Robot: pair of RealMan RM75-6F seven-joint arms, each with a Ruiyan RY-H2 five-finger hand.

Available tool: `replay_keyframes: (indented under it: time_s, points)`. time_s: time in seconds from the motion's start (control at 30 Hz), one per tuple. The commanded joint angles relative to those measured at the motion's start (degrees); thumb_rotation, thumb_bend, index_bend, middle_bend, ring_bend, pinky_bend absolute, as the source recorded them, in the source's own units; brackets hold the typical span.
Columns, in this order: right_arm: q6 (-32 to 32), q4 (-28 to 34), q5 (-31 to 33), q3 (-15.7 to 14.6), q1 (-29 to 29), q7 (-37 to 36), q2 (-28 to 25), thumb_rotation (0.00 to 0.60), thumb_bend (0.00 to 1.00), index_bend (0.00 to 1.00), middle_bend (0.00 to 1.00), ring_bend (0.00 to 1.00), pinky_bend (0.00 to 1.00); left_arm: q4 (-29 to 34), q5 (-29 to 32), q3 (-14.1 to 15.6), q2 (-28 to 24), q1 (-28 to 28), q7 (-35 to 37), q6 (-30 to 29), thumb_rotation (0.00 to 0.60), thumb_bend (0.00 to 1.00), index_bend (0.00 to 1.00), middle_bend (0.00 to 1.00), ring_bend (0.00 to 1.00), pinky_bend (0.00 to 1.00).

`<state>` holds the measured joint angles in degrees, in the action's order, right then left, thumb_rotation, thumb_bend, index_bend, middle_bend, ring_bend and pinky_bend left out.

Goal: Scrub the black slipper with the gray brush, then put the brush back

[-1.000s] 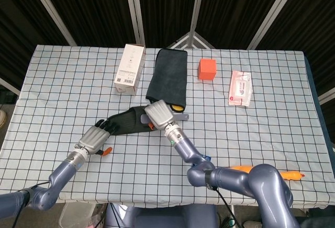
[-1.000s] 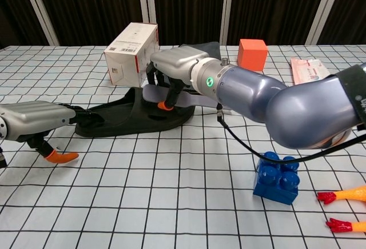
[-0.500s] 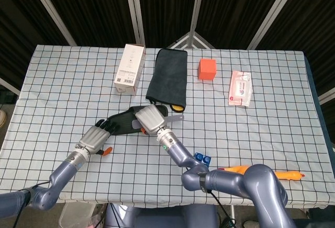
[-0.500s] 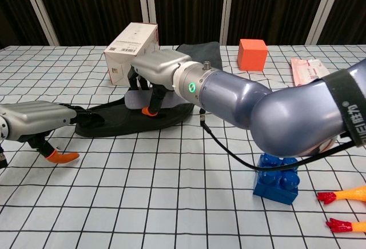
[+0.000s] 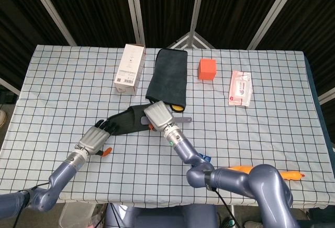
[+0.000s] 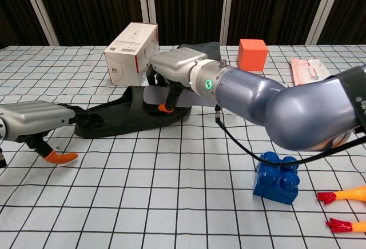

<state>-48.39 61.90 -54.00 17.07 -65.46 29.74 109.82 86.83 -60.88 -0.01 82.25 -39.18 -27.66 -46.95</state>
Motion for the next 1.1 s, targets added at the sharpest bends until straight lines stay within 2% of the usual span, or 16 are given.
replay_keyframes:
  time_s: [0.03, 0.27, 0.37, 0.57, 0.7, 0.8, 0.87, 0.97, 1.1]
  points:
    - [0.2, -0.1, 0.2, -0.1, 0.2, 0.2, -0.3, 0.600, 0.66, 0.83, 0.62, 0.57, 0.64, 0.2, 0.1, 0.1, 0.0, -0.1, -0.1, -0.1, 0.452, 0.52, 0.00, 0.05, 0.02, 0.05]
    - [-0.1, 0.4, 0.3, -0.4, 0.5, 1.7, -1.1, 0.600, 0.66, 0.83, 0.62, 0.57, 0.64, 0.8, 0.0, 0.3, -0.3, 0.0, -0.3, -0.9, 0.442, 0.52, 0.00, 0.04, 0.02, 0.05]
    - [-1.2, 2.0, 0.2, -0.4, 1.0, 2.5, -2.2, 0.600, 0.66, 0.83, 0.62, 0.57, 0.64, 1.5, -2.0, 0.0, -0.6, 0.3, 0.8, -2.3, 0.411, 0.47, 0.00, 0.01, 0.01, 0.05]
    - [-5.0, 7.4, 1.2, -0.2, 3.0, 5.7, -6.1, 0.600, 0.66, 0.83, 0.62, 0.57, 0.64, 1.4, -18.0, 0.8, -1.0, 3.0, 9.2, -12.9, 0.364, 0.25, 0.00, 0.00, 0.00, 0.05]
    - [-8.1, 13.2, 2.2, -0.5, 5.2, 8.2, -10.1, 0.600, 0.66, 0.83, 0.62, 0.57, 0.64, 0.9, -26.0, 2.3, -2.4, 5.5, 14.9, -20.4, 0.356, 0.19, 0.00, 0.00, 0.00, 0.05]
    - [-10.5, 17.1, 3.0, -0.8, 7.1, 9.3, -12.9, 0.600, 0.66, 0.83, 0.62, 0.57, 0.64, 1.6, -28.7, 2.9, -3.7, 7.2, 17.8, -24.6, 0.354, 0.19, 0.00, 0.00, 0.00, 0.05]
    - [-13.0, 21.8, 4.2, -1.5, 9.9, 9.8, -16.4, 0.600, 0.66, 0.83, 0.62, 0.57, 0.64, 2.3, -30.2, 3.7, -5.7, 9.7, 19.8, -29.0, 0.353, 0.19, 0.00, 0.00, 0.00, 0.05]
    - [-15.5, 27.4, 4.4, -3.4, 13.5, 9.8, -20.9, 0.600, 0.66, 0.83, 0.62, 0.57, 0.64, 3.1, -30.7, 5.0, -8.0, 13.0, 19.2, -33.1, 0.356, 0.18, 0.00, 0.00, 0.00, 0.05]
    - [-16.7, 30.9, 5.9, -6.7, 17.6, 9.7, -25.6, 0.600, 0.66, 0.83, 0.62, 0.57, 0.64, 3.6, -30.3, 6.9, -10.0, 17.2, 20.1, -36.8, 0.360, 0.18, 0.00, 0.00, 0.00, 0.05]
